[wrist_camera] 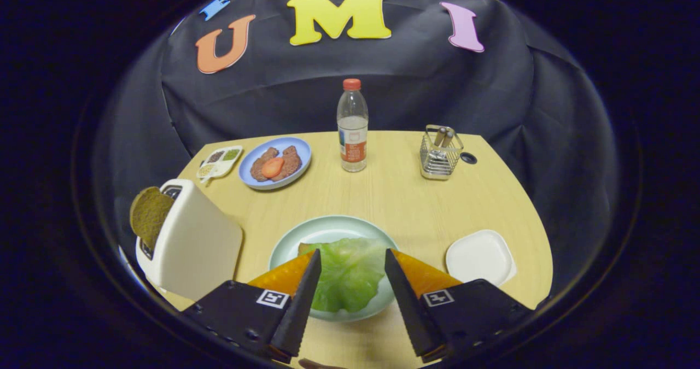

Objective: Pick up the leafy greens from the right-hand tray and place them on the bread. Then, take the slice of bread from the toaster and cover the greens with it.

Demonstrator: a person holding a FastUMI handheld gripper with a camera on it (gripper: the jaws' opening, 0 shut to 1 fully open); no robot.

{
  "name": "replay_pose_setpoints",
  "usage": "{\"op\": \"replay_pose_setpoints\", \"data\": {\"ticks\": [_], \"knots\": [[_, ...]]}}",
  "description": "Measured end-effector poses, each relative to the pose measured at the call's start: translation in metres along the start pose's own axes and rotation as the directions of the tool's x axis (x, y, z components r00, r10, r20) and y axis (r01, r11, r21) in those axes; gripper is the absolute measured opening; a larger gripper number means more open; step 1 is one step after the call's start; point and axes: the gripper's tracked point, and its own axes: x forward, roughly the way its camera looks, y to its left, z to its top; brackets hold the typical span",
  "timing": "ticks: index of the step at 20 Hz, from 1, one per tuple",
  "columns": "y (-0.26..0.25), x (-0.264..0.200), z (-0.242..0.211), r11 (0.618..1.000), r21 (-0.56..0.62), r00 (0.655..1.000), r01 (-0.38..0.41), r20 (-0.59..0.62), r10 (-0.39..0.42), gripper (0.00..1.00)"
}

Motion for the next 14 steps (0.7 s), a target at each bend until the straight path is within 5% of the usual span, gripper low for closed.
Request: {"op": "replay_pose_setpoints", "data": {"ticks": [7, 14], "knots": [[0.046, -0.055, 0.04, 0.997, -0.08, 0.995, -0.006, 0.095, 0.013, 0.96], [0.113, -0.06, 0.049, 0.997, -0.035, 0.997, -0.069, 0.039, 0.071, 0.97]]}}
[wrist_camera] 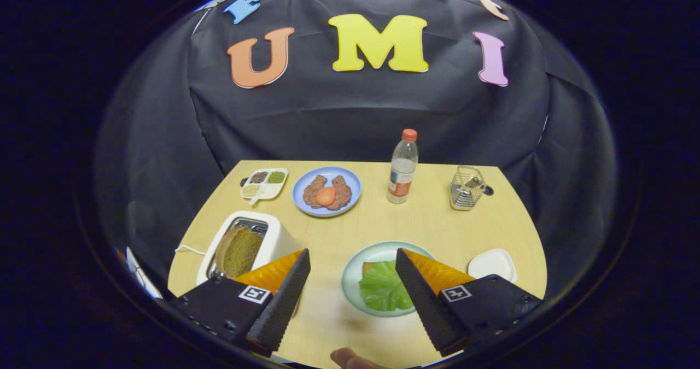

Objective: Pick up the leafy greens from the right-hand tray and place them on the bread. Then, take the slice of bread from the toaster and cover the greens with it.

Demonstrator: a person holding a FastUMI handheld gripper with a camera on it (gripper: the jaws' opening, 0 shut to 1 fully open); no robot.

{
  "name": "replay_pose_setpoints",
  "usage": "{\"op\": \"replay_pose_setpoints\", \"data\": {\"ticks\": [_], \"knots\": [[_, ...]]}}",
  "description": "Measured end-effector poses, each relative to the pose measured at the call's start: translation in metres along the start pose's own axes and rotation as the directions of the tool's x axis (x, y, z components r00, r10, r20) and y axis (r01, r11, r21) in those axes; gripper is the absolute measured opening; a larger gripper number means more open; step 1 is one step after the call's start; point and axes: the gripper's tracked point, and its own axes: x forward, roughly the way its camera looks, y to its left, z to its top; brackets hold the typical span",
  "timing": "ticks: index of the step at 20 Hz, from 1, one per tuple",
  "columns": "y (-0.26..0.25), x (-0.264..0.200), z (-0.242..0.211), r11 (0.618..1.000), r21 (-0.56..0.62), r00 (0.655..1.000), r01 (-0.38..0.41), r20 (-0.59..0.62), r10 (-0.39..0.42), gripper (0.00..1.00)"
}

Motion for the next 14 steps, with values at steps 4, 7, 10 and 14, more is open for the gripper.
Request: {"op": "replay_pose_setpoints", "data": {"ticks": [4, 7, 10, 14], "knots": [[0.037, 0.001, 0.011, 0.999, -0.036, 1.0, -0.029, 0.012, 0.029, 0.97], [0.067, -0.001, 0.016, 0.996, -0.064, 0.998, -0.06, 0.016, 0.061, 0.97], [0.092, 0.0, 0.019, 0.993, -0.078, 0.996, -0.091, 0.018, 0.093, 0.97], [0.125, 0.009, 0.01, 0.987, -0.09, 0.991, -0.135, -0.016, 0.134, 0.97]]}}
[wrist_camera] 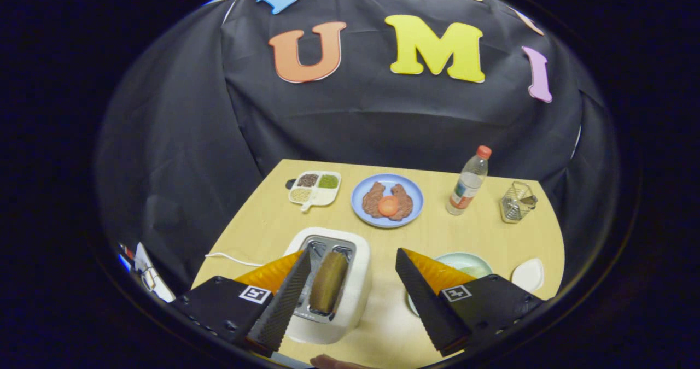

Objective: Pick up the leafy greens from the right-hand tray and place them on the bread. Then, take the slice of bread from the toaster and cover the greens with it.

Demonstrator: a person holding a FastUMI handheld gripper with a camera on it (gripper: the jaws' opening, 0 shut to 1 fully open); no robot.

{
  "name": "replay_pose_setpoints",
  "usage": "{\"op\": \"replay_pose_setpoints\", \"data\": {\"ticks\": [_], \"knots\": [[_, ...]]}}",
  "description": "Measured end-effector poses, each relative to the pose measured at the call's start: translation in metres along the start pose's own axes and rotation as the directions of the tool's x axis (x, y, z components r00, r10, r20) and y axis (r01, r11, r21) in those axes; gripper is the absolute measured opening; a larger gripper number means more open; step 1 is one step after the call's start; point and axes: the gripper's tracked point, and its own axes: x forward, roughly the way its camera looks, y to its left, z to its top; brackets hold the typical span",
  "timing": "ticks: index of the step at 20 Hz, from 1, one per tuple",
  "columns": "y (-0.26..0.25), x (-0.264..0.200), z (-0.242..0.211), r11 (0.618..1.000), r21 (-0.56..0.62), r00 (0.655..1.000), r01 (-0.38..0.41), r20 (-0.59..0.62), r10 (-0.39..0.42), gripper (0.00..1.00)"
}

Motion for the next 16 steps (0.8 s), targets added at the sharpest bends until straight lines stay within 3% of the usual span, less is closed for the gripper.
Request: {"op": "replay_pose_setpoints", "data": {"ticks": [3, 8, 16], "knots": [[0.014, 0.013, -0.01, 1.0, -0.013, 0.999, 0.014, -0.038, -0.014, 0.95], [0.012, 0.031, -0.027, 0.995, -0.002, 0.99, 0.103, -0.098, -0.103, 0.88], [0.013, 0.043, -0.046, 0.99, 0.077, 0.974, 0.115, -0.202, -0.097, 0.29]]}}
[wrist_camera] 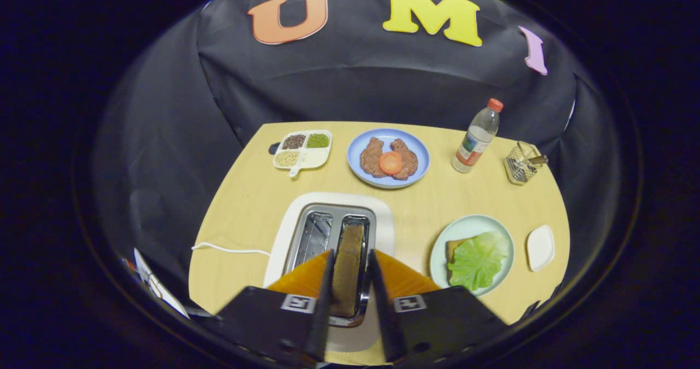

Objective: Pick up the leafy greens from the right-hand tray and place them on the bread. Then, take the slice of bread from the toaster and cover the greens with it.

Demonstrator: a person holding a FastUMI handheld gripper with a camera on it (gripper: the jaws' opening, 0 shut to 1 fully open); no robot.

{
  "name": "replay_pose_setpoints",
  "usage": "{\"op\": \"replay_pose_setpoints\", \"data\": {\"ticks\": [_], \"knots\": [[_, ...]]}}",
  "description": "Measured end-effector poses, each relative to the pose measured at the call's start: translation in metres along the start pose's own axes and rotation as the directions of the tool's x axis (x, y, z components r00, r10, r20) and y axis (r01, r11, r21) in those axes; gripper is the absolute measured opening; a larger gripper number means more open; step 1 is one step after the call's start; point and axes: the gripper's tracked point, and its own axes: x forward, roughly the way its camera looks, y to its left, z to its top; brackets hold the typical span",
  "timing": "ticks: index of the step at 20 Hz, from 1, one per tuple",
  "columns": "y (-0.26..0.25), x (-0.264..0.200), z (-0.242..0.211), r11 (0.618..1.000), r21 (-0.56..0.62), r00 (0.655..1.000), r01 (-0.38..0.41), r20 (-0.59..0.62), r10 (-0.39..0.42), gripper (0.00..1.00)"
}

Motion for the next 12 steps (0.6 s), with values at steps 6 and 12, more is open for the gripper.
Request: {"op": "replay_pose_setpoints", "data": {"ticks": [6, 12], "knots": [[-0.007, -0.012, 0.004, 1.0, 0.024, 1.0, 0.0, 0.004, 0.0, 0.16], [-0.014, -0.045, 0.025, 0.998, 0.046, 0.998, -0.041, 0.047, 0.039, 0.16]]}}
